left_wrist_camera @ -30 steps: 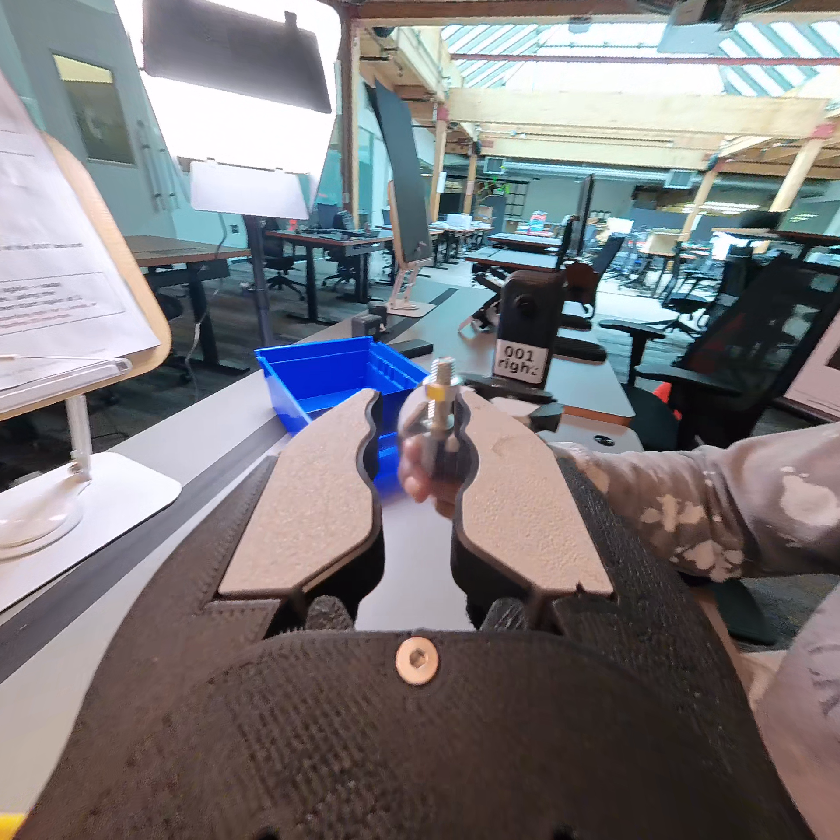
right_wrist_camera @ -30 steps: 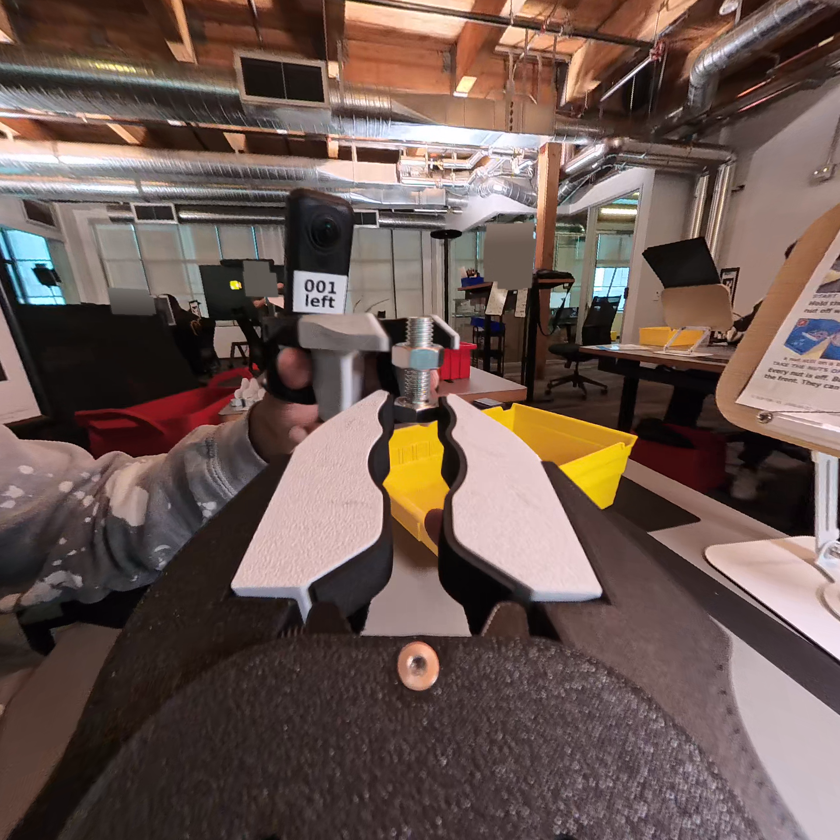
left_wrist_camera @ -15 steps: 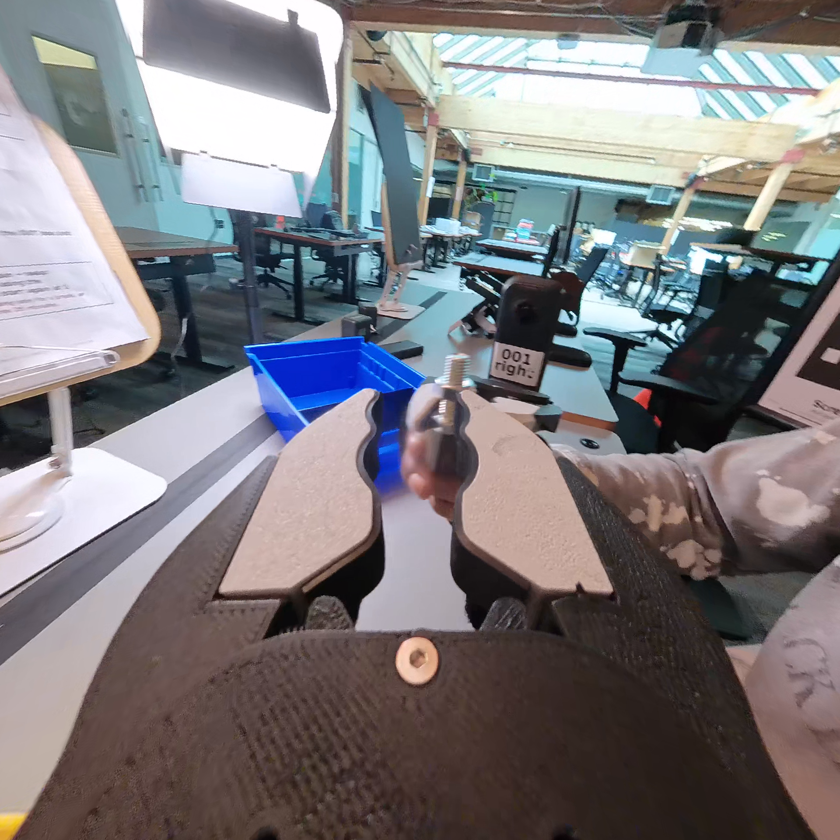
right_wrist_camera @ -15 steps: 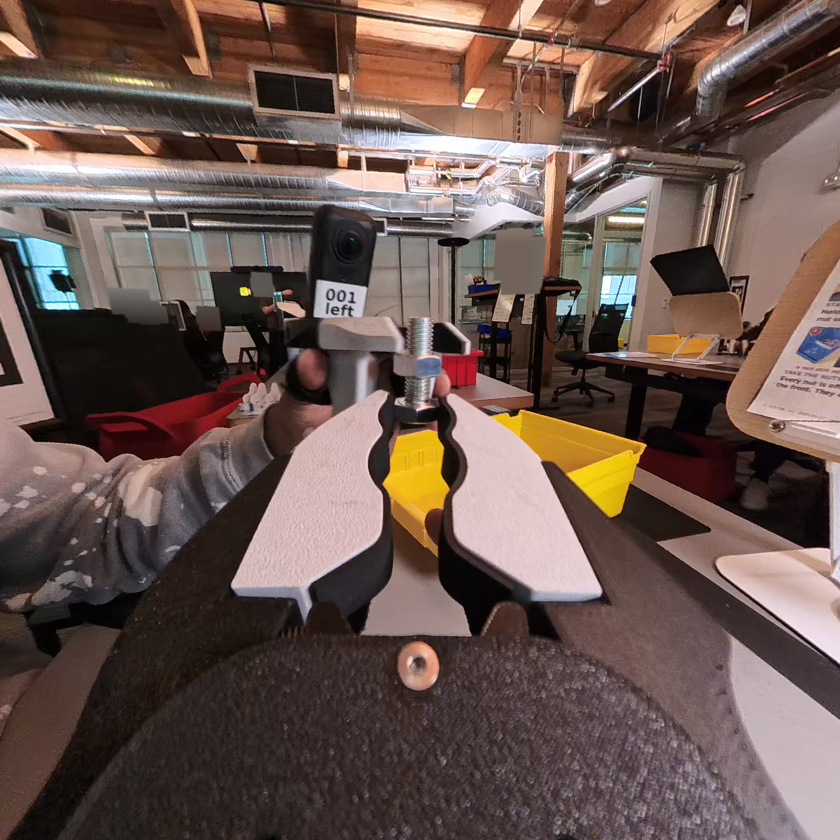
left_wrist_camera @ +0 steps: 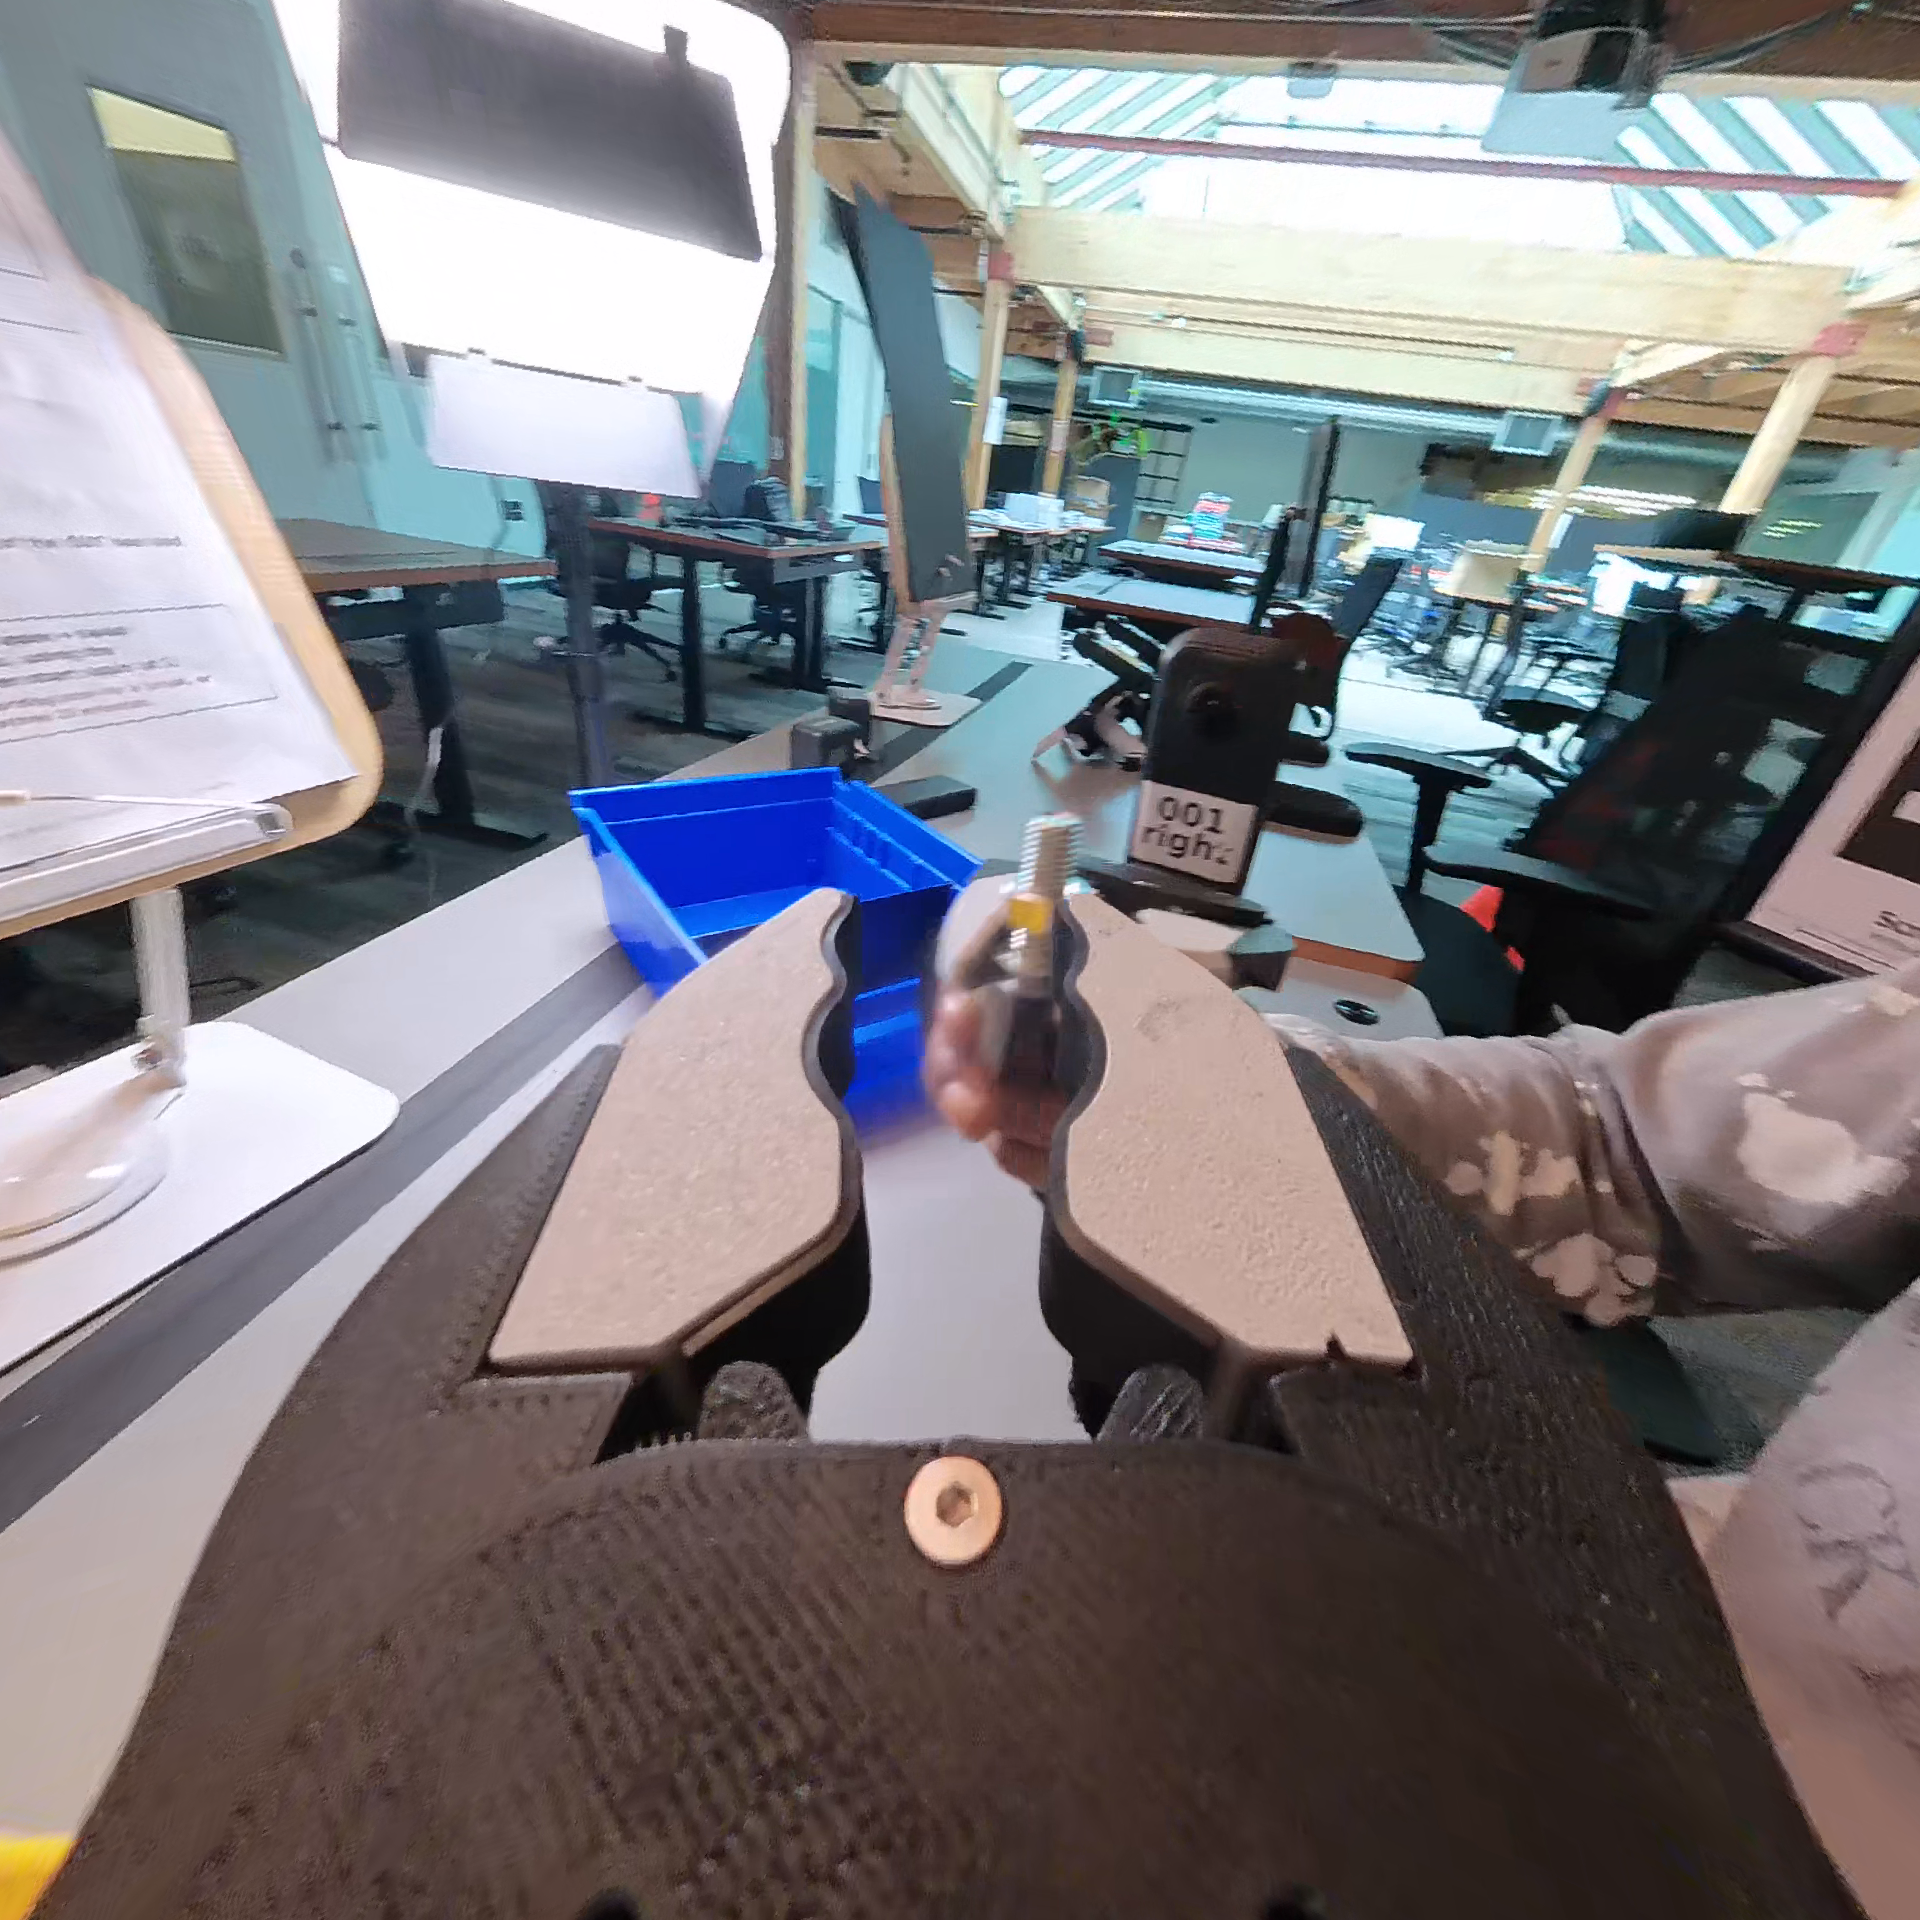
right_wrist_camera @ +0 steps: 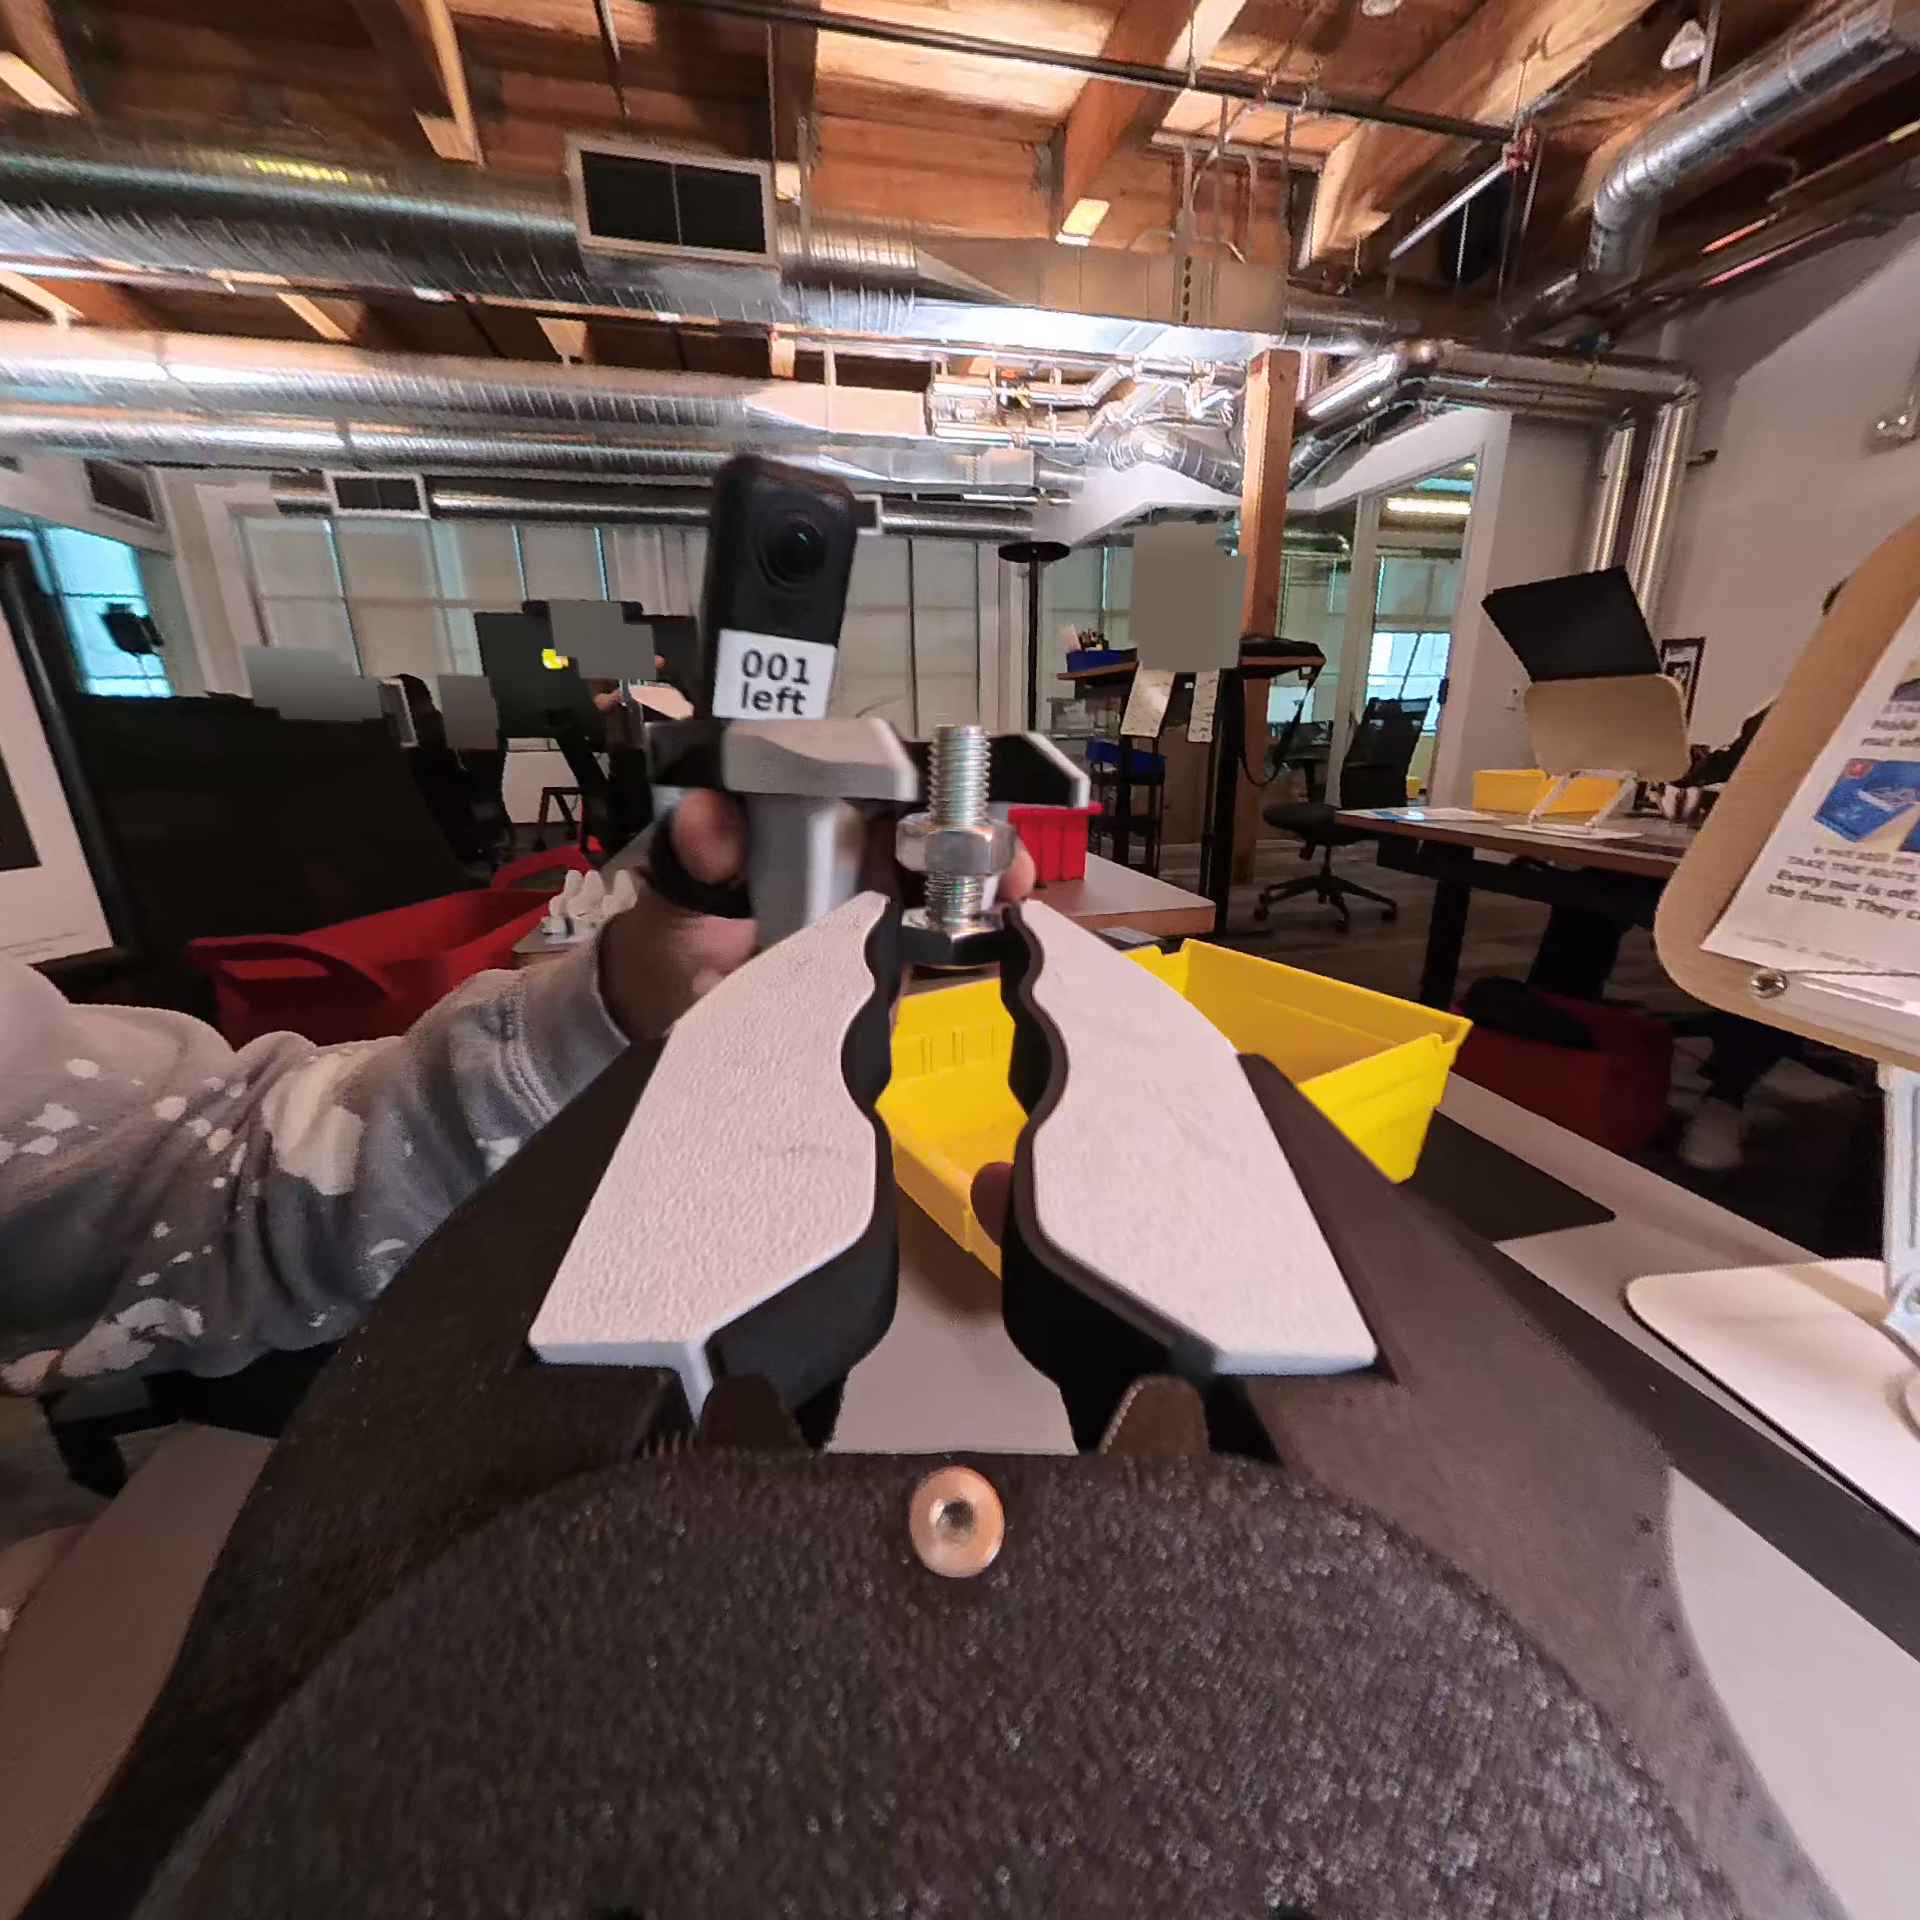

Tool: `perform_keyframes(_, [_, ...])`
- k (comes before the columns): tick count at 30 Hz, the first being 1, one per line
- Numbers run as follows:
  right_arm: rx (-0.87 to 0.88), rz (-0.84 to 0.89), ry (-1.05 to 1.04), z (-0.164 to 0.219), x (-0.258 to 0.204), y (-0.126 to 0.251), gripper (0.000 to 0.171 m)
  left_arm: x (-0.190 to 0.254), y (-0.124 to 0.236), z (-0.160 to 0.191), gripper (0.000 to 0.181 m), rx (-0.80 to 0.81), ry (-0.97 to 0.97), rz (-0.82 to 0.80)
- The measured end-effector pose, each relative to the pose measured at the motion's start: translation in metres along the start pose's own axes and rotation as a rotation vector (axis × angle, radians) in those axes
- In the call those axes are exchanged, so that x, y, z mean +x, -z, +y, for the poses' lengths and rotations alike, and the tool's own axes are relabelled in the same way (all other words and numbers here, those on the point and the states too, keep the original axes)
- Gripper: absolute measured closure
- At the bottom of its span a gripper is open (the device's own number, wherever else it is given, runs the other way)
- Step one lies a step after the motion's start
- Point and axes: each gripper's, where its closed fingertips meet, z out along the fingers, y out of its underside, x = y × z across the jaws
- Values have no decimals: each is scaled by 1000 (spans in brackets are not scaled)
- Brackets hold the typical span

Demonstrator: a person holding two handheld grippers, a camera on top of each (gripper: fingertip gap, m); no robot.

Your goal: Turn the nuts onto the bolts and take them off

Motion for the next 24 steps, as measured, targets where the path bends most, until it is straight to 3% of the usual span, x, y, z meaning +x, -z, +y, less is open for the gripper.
perform_keyframes(5, [-20,4,20,4,-4,-4,153,8,-11,11,141,-43,-21,11])
perform_keyframes(8, [42,-53,-3,-6,-9,1,153,-16,-2,7,159,-21,27,-88])
perform_keyframes(11, [33,-36,16,-8,-7,2,153,-21,3,8,152,-28,58,-75])
perform_keyframes(16, [-12,8,8,3,0,-1,153,8,-8,7,142,-26,29,36])
perform_keyframes(21, [-8,-6,23,2,-6,-3,153,5,-11,13,137,-61,31,26])
perform_keyframes(22, [18,-18,10,-1,-6,-1,153,-3,-8,11,154,-56,52,-19])
perform_keyframes(24, [70,-65,-26,-10,-9,4,153,-25,2,10,160,-45,-27,-149])
